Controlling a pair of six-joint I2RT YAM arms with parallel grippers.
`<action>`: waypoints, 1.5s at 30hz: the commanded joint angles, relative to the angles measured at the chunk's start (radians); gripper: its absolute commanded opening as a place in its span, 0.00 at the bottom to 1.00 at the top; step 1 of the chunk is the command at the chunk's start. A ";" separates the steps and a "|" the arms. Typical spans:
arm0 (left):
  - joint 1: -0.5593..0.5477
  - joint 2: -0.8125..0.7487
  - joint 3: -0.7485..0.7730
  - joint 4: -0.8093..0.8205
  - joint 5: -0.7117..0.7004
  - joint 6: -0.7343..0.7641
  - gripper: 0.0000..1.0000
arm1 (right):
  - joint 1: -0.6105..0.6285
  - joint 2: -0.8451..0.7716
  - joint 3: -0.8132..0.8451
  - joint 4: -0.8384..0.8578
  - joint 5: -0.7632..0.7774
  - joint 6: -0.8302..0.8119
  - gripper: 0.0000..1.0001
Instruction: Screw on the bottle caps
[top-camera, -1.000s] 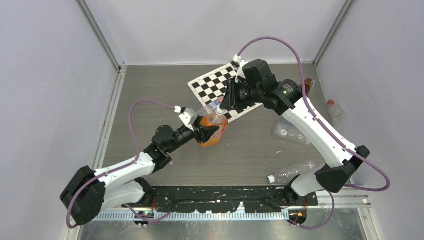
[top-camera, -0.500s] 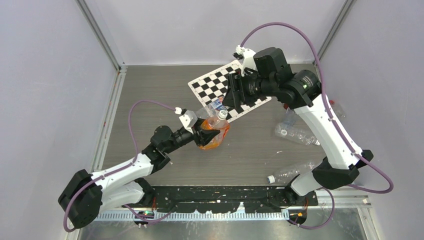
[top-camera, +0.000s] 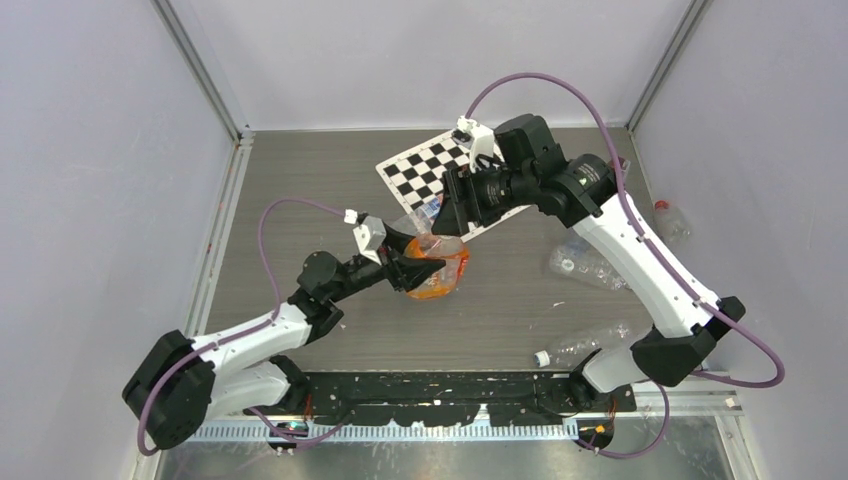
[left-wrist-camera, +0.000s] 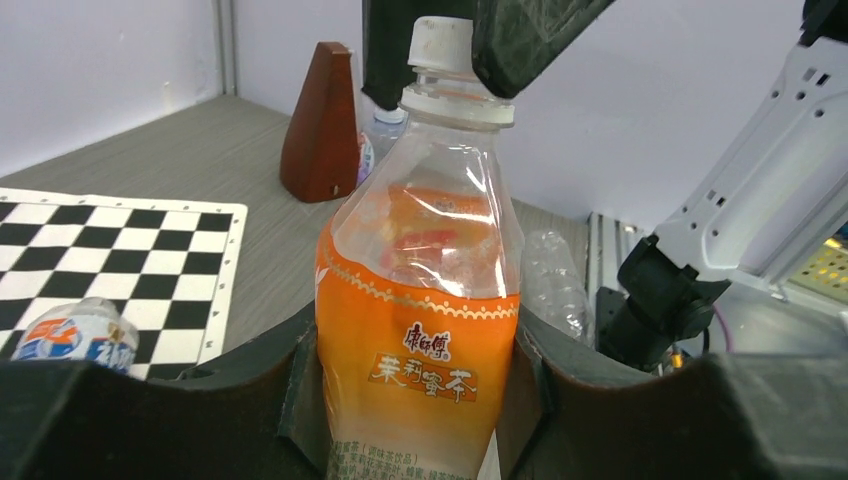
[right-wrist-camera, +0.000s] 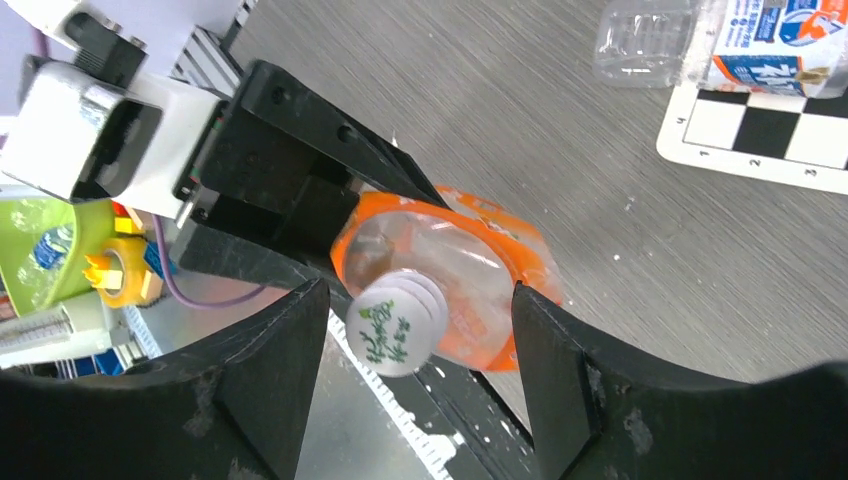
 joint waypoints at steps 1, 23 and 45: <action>0.004 0.053 0.016 0.222 0.023 -0.086 0.00 | -0.005 -0.085 -0.054 0.211 -0.045 0.069 0.73; 0.004 0.037 0.042 0.203 -0.014 -0.120 0.00 | -0.010 -0.162 -0.147 0.324 -0.086 0.124 0.73; 0.004 -0.026 0.075 -0.002 0.051 -0.083 0.00 | -0.041 -0.146 0.003 0.015 -0.090 -0.196 0.66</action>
